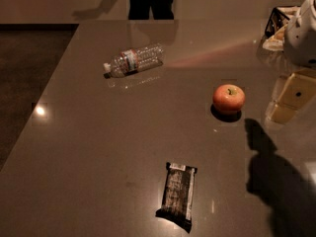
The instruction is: Move apple near rxbar chocolate
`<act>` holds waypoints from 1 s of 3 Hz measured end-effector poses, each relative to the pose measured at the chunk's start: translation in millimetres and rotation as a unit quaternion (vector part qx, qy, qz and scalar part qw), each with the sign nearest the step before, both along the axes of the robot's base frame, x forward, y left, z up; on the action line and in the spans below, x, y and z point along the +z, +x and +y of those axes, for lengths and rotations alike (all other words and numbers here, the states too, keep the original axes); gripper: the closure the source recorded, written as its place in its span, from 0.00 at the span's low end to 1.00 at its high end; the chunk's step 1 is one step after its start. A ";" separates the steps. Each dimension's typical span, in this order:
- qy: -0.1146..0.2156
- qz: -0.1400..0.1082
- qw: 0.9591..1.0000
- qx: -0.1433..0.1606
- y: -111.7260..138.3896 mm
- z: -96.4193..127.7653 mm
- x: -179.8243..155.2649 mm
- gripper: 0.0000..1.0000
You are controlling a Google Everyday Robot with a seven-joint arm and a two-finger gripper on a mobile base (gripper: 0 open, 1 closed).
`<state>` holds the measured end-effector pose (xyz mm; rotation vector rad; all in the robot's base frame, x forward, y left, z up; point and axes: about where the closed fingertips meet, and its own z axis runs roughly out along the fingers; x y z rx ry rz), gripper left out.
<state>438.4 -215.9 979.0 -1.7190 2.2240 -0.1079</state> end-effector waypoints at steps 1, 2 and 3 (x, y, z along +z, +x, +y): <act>0.000 0.000 1.000 0.000 0.0 0.0 0.0 0.00; 0.015 -0.007 1.000 0.006 3.1 0.4 4.2 0.00; 0.046 -0.024 0.998 0.027 27.8 0.8 5.2 0.00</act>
Offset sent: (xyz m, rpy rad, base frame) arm 0.0077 -0.0006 0.0048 0.0765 -0.0142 0.0285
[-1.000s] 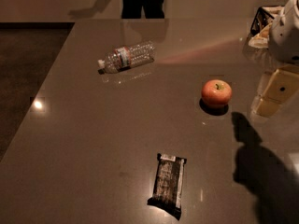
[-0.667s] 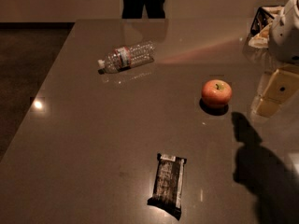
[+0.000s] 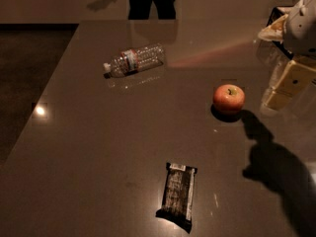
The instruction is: Move apple near rxbar chocolate
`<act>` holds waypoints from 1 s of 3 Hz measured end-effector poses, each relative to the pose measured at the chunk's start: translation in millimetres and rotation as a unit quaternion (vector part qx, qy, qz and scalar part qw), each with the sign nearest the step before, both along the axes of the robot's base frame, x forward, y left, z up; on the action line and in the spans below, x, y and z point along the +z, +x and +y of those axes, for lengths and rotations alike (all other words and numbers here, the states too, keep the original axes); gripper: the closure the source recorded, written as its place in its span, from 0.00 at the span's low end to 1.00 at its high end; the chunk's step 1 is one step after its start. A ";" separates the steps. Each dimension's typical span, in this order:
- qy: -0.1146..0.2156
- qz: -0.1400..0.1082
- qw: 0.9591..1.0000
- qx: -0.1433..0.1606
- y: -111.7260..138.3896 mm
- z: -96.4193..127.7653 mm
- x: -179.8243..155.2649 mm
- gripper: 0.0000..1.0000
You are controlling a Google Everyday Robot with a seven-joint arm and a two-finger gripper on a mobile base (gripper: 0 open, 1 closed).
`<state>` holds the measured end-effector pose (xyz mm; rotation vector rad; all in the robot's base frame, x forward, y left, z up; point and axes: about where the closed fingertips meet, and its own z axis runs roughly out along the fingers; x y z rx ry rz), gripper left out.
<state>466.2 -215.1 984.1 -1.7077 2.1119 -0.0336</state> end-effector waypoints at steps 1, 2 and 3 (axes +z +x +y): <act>0.028 -0.002 0.999 0.016 29.3 -2.4 -10.2 0.00; 0.036 0.013 0.999 0.018 47.0 -1.0 -29.1 0.00; 0.037 0.038 0.998 0.018 53.7 0.9 -54.2 0.00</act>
Offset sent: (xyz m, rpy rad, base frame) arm 0.0677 -0.0024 -0.0533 0.0924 0.0710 0.0346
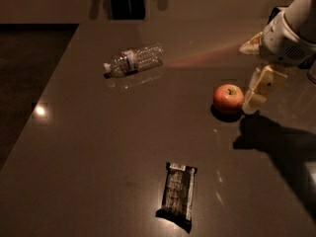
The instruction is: Move apple near rxbar chocolate
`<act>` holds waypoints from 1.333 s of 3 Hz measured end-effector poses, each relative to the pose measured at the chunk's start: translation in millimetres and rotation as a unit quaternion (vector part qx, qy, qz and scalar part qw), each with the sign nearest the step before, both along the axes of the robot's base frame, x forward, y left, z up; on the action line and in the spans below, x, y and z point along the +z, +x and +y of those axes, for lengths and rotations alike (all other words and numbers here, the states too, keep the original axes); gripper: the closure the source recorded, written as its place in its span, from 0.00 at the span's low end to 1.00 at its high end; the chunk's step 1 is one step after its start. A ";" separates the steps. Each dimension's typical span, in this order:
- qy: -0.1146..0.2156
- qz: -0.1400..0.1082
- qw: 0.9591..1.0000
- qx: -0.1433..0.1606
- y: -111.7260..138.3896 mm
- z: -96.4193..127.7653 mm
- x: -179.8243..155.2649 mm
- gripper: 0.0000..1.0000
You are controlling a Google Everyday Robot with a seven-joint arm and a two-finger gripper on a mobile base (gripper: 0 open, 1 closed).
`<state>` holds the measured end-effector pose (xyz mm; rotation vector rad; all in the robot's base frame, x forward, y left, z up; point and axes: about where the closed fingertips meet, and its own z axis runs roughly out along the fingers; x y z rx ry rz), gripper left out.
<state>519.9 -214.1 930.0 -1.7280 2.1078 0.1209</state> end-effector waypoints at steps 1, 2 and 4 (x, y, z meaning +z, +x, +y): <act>0.000 0.018 1.000 0.003 1.5 6.0 -21.9 0.00; 0.001 0.031 1.000 0.005 5.0 13.6 -39.5 0.00; -0.014 0.057 0.998 0.016 5.6 20.0 -62.2 0.32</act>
Offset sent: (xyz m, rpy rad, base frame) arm 0.0092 0.0206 -0.0601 0.0032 0.0947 0.0132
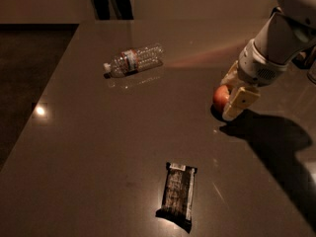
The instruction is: Move apple near rxbar chocolate
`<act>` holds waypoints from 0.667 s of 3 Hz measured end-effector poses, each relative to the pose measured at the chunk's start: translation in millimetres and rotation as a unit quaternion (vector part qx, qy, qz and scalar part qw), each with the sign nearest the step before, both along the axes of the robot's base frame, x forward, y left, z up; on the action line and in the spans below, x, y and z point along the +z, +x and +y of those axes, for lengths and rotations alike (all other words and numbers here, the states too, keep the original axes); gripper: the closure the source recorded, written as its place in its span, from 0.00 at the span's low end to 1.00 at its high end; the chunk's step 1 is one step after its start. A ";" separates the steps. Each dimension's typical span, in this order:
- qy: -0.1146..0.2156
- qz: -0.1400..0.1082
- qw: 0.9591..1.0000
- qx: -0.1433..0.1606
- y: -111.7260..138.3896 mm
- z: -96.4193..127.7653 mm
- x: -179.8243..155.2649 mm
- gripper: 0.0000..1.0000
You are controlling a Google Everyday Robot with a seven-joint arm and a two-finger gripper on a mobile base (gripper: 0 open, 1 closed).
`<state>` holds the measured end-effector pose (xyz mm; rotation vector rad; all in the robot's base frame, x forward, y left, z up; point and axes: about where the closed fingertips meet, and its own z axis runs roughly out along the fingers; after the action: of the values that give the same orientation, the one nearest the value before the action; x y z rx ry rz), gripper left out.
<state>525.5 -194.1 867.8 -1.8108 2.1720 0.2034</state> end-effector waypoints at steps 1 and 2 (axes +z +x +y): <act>-0.015 0.006 1.000 0.006 -5.1 -5.1 -2.7 0.56; -0.011 -0.005 0.999 0.035 -29.1 7.9 6.4 0.87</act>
Offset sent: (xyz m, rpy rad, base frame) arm -0.0430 0.0098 0.0114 -0.0158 -0.0141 0.0922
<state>496.4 -186.2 874.2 -1.8968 2.1142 0.1860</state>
